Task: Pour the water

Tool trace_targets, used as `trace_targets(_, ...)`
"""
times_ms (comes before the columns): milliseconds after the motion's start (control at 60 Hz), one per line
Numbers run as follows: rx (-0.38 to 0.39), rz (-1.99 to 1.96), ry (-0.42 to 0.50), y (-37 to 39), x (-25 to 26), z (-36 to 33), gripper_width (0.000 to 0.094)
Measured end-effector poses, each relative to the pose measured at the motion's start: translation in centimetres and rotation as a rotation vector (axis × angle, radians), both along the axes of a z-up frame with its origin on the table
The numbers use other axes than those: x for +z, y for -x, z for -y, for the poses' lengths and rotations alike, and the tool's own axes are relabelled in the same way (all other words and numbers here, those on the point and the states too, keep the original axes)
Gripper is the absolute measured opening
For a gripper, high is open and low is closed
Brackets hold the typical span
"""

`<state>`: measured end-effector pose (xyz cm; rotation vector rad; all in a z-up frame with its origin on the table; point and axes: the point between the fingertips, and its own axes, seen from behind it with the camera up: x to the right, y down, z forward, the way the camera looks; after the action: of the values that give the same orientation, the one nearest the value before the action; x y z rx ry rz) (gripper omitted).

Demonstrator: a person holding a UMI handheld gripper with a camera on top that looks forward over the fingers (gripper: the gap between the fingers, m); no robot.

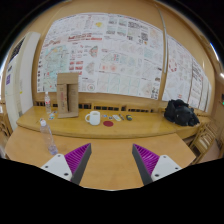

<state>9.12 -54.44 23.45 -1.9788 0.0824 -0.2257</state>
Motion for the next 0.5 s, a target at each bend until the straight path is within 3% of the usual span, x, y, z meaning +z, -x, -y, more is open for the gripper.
trace_targets(267,-0.017,0.018,0.072,2.6,-6.2,1.8,0.0855)
trace_targets(500,0.047,-0.038,0.16,13.3,-15.6,2.4,0.0854)
